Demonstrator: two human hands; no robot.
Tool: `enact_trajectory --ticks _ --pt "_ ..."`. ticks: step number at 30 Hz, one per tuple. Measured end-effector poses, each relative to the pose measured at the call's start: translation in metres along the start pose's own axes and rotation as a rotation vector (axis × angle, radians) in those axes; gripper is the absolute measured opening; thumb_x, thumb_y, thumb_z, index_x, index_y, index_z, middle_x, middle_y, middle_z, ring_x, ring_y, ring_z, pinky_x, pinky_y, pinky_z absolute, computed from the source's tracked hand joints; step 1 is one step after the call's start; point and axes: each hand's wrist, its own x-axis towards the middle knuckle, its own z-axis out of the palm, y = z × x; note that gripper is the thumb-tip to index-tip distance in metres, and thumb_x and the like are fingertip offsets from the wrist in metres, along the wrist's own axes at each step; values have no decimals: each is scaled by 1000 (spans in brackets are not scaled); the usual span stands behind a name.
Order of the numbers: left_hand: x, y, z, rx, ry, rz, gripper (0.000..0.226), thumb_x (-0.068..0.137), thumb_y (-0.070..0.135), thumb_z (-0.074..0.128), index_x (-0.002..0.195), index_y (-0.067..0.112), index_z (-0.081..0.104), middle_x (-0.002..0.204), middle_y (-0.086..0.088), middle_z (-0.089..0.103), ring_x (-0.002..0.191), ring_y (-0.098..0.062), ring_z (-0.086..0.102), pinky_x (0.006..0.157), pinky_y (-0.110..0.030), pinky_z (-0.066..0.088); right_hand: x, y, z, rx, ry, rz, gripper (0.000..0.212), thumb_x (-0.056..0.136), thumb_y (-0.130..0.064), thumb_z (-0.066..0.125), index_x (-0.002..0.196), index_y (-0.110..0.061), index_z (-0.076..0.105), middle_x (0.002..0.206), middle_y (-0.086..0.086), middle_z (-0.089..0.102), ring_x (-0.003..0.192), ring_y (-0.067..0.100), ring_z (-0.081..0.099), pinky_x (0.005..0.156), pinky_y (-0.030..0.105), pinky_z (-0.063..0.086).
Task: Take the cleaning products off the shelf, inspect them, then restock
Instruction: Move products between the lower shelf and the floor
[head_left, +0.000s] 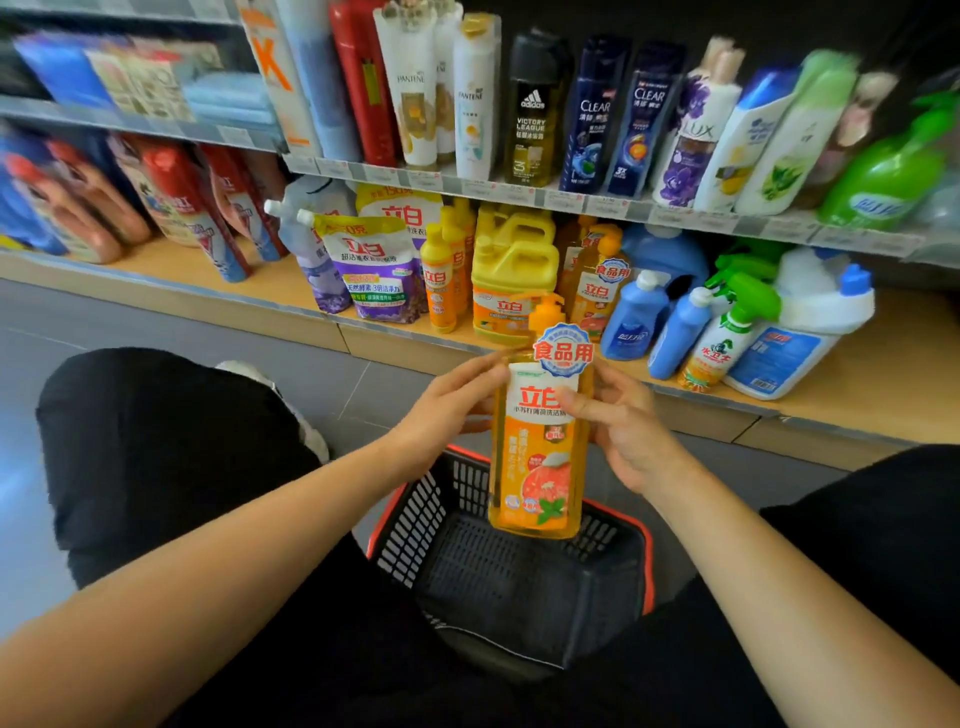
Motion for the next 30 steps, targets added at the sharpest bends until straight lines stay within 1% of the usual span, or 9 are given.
enact_trajectory --ticks 3,8,12,15,20,23,24,26,30 --pt "2 1 3 79 -109 -33 66 82 38 77 142 25 52 127 2 71 115 -17 69 97 -38 57 2 -14 -3 88 70 -38 62 67 -23 84 125 -13 65 118 12 73 110 34 69 81 45 59" --pt "9 -10 0 153 -296 -162 52 82 35 82 128 20 61 121 -2 74 114 -22 70 105 -45 52 13 -24 -7 303 174 -74 47 77 -21 74 122 -11 67 122 11 71 106 26 70 86 45 58" --pt "24 -14 3 -90 -210 -148 70 64 31 88 125 9 62 123 -25 68 113 -35 67 101 -52 54 23 -20 -15 390 262 -66 54 83 -27 70 132 -6 61 129 17 66 110 30 66 96 52 52" --pt "38 -7 7 -268 -112 -87 66 58 26 91 117 9 66 113 -15 74 101 -28 73 79 -36 60 28 -18 -22 352 322 -4 62 83 -36 69 136 -5 57 129 17 67 113 32 66 97 52 54" --pt "58 10 -3 -115 101 48 65 44 33 94 102 12 71 95 0 78 87 -16 75 66 -24 57 21 -22 -39 -264 432 167 45 83 -52 72 98 -10 76 84 6 79 81 24 77 73 39 63" --pt "67 25 -13 215 138 191 73 43 46 93 109 21 72 102 12 77 95 -5 71 75 -21 57 21 -23 -44 -860 533 -218 22 83 -36 80 75 -15 77 64 -6 73 64 8 70 70 39 59" --pt "69 31 -14 330 125 231 75 45 50 92 112 24 71 105 13 76 100 -5 69 81 -26 58 23 -29 -41 -944 495 -362 17 80 -35 82 80 -19 76 69 -12 72 69 4 68 71 35 57" --pt "72 45 -13 533 85 291 80 47 57 87 118 27 69 110 14 73 101 -5 67 86 -34 59 32 -41 -36 -1069 363 -482 44 72 -42 86 109 -25 70 98 -15 66 94 7 63 82 27 50" --pt "85 66 -5 776 -18 384 86 49 62 84 126 28 67 108 11 73 96 -6 68 85 -37 58 61 -55 -42 -1225 -23 -307 98 65 -52 88 149 -37 40 150 -10 46 135 11 44 113 36 38"
